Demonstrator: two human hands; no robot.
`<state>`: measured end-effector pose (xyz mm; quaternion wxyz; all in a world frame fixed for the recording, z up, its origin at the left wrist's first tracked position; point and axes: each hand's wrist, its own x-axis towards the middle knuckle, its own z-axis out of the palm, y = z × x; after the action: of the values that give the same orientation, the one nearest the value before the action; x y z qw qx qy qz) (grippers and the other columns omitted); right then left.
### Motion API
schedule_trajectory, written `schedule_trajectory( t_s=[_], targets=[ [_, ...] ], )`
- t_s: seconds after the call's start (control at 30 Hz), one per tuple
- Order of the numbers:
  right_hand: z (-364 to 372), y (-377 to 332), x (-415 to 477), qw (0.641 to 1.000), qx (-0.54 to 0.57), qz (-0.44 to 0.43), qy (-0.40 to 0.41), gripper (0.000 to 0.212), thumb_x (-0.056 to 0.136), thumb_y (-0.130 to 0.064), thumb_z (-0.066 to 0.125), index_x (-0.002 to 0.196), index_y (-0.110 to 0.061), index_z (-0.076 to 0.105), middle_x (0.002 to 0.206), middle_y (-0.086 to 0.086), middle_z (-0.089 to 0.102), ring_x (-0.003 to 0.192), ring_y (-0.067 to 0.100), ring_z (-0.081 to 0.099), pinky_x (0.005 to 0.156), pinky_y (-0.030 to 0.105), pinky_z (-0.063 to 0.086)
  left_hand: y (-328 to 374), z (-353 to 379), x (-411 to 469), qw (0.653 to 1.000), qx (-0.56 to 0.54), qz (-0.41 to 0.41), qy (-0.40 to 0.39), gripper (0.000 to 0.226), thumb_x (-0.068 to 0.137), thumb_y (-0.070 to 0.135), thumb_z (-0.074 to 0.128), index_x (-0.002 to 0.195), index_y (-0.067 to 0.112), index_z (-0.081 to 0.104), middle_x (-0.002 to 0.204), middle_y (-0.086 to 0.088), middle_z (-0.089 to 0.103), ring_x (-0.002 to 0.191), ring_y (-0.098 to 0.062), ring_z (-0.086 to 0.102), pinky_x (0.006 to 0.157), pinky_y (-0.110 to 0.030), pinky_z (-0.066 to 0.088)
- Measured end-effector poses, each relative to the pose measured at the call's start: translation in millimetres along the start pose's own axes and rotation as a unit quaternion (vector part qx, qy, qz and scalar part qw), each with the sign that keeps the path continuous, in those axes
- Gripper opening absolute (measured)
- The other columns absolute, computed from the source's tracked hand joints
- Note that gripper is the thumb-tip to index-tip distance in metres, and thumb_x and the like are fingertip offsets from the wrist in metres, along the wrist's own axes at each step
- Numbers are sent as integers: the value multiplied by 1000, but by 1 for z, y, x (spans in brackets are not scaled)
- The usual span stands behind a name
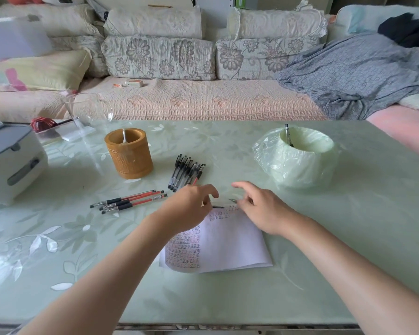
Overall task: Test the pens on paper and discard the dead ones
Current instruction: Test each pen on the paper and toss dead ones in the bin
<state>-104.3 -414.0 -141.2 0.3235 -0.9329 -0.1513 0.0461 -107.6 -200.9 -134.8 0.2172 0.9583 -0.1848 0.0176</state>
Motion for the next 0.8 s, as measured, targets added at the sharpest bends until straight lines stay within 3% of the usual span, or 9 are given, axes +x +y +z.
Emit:
schedule_trajectory(
  t_s=[0.07, 0.17, 0.23, 0.3, 0.43, 0.5, 0.57, 0.67, 0.8],
  targets=[
    [2, 3, 5, 997, 70, 2, 21, 31, 95, -11, 47, 112, -36, 54, 79, -5, 60, 65, 7, 54, 60, 16, 40, -5, 1, 0, 999, 38, 4, 0, 23, 93, 17, 50, 109, 27, 65, 95, 8, 65, 77, -12, 60, 69, -33, 54],
    [5, 0, 8, 972, 232, 25, 30, 34, 95, 4, 42, 89, -22, 64, 81, 7, 59, 58, 13, 55, 47, 25, 45, -9, 2, 4, 998, 55, 1, -16, 19, 90, 19, 51, 101, 26, 65, 97, 7, 62, 84, -14, 59, 73, -34, 54],
    [4, -5, 8, 934, 354, 52, 14, 42, 97, 9, 36, 94, -14, 71, 86, 10, 61, 63, 14, 59, 47, 28, 51, -10, 4, 6, 998, 66, -2, -24, 9, 88, 24, 53, 92, 26, 61, 92, 8, 60, 83, -15, 59, 73, -35, 54],
    [2, -5, 9, 906, 418, 60, -5, 47, 96, 13, 33, 107, -12, 71, 92, 10, 62, 72, 15, 62, 59, 30, 57, -9, 6, 9, 997, 72, -6, -37, 4, 87, 29, 56, 87, 25, 56, 88, 8, 58, 83, -17, 57, 73, -35, 54],
    [8, 4, 9, 909, 415, 34, -24, 34, 93, 8, 54, 121, -10, 65, 91, 5, 60, 80, 16, 60, 72, 32, 56, -8, 10, 13, 997, 63, -19, -46, 11, 84, 30, 58, 79, 24, 51, 84, 4, 57, 80, -19, 57, 71, -36, 54],
    [10, 6, 7, 915, 402, 36, -9, 19, 97, -7, 56, 111, -9, 68, 82, 4, 59, 73, 17, 60, 59, 31, 50, -9, 11, 15, 997, 56, -29, -44, 13, 83, 30, 59, 75, 25, 50, 85, 2, 58, 81, -20, 57, 71, -35, 54],
    [10, 8, 6, 920, 389, 47, 3, 22, 101, -13, 48, 101, -8, 68, 76, 9, 59, 65, 23, 62, 45, 28, 42, -9, 14, 17, 998, 36, -32, -34, 13, 82, 32, 64, 77, 25, 53, 85, 4, 58, 81, -18, 57, 71, -32, 53],
    [9, 9, 5, 941, 335, 52, 5, 21, 96, -1, 46, 100, -9, 65, 75, 15, 67, 63, 29, 68, 40, 25, 38, -8, 18, 18, 999, -32, -40, -18, 16, 80, 33, 71, 84, 24, 60, 78, 11, 56, 76, -13, 56, 67, -28, 51],
    [15, 8, 7, 956, 289, 48, 14, 19, 85, 11, 56, 80, -7, 58, 66, 14, 67, 51, 18, 63, 36, 23, 37, -4, 26, 21, 996, -59, -60, 28, 17, 78, 35, 73, 87, 23, 65, 73, 13, 56, 75, -13, 55, 68, -26, 50]
  ],
)
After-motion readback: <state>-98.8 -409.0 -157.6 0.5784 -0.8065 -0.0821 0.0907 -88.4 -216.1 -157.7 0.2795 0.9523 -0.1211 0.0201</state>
